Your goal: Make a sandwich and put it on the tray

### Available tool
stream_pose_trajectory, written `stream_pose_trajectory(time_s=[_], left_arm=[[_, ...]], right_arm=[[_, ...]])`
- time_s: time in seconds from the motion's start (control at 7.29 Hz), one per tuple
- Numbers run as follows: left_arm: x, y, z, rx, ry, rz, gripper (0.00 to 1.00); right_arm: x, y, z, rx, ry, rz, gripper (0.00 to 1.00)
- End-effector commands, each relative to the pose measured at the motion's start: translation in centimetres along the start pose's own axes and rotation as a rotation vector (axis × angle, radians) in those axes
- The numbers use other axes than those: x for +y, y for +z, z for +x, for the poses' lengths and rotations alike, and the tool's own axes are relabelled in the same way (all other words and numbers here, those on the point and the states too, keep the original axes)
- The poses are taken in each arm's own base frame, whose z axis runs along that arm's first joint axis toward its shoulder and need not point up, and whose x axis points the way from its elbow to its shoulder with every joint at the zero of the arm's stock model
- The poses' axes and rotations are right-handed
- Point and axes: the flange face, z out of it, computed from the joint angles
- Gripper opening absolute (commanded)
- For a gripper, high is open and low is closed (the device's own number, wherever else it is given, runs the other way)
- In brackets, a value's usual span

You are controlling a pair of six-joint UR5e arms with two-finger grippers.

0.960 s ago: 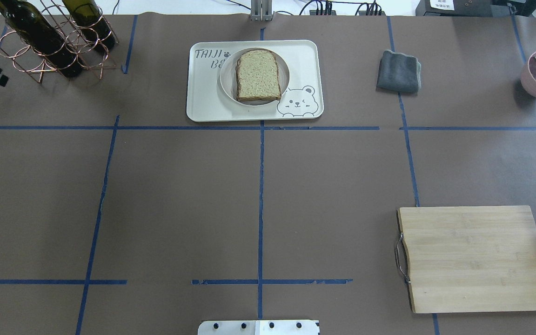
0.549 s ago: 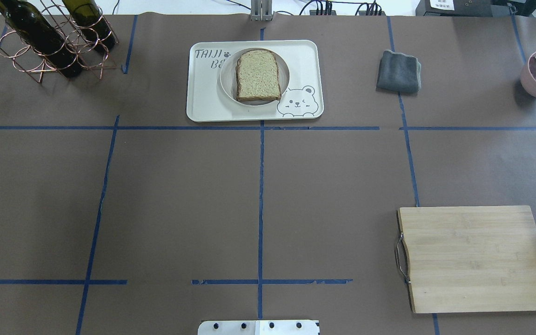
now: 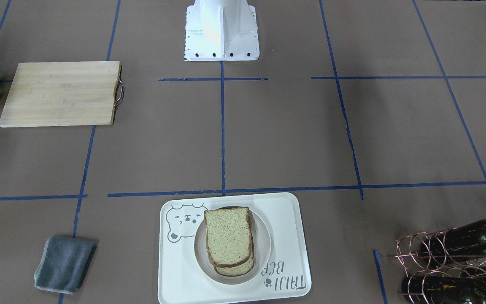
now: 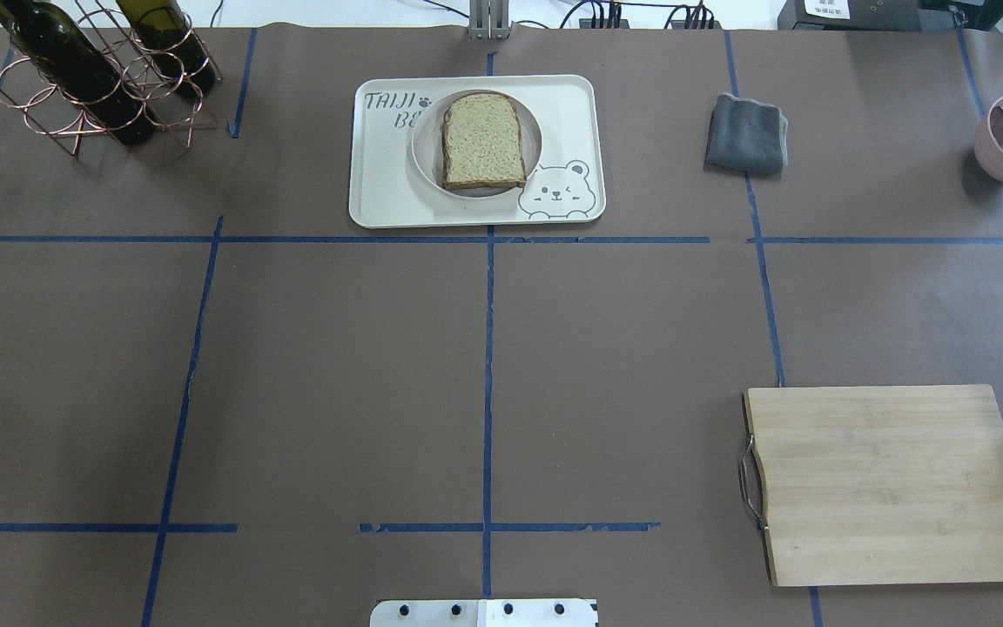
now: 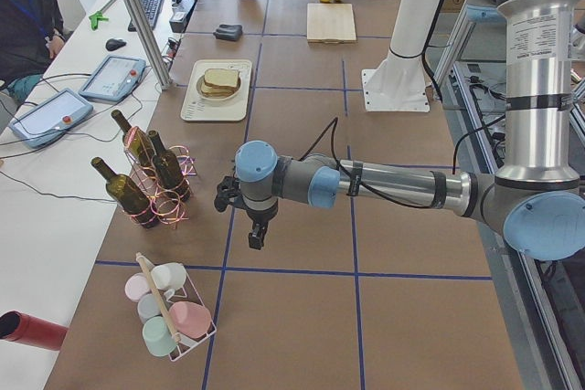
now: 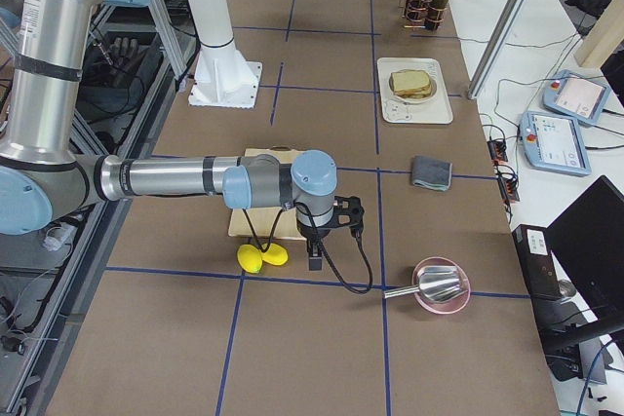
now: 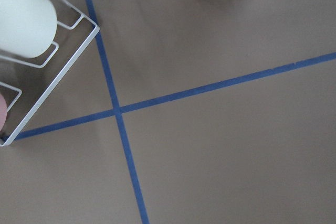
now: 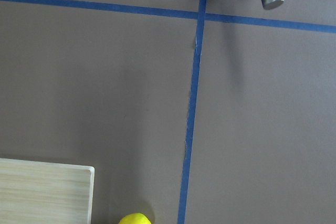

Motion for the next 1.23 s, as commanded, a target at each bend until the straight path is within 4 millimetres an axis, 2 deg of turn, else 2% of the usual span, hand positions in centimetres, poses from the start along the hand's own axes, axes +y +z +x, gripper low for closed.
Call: stream_pose_trajectory(time_s=[0.0, 0.41, 0.55, 0.69, 1.1], left_arm=[[0.7, -0.9, -1.4, 0.014, -0.047, 0.008, 1.0], [0.9, -1.2, -1.5, 0.007, -0.052, 0.013, 1.0], [1.1, -1.0, -1.7, 0.007, -0.059, 0.007, 1.0], [2.2, -0.8, -1.8, 0.007, -0.066, 0.0, 1.0], [2.8, -0.6, -2.0, 0.008, -0.07, -0.005, 1.0]], right_arm=[[-0.3, 0.0, -0.1, -0.009, 0.003, 0.001, 1.0], [-0.7, -0.2, -0.4, -0.018, -0.015, 0.01, 1.0], [-1.2, -1.2, -0.3, -0.017, -0.011, 0.033, 1.0], [-1.5, -1.6, -0.3, -0.017, -0.013, 0.043, 1.0], [-1.2, -1.0, 0.3, -0.013, 0.001, 0.031, 1.0]])
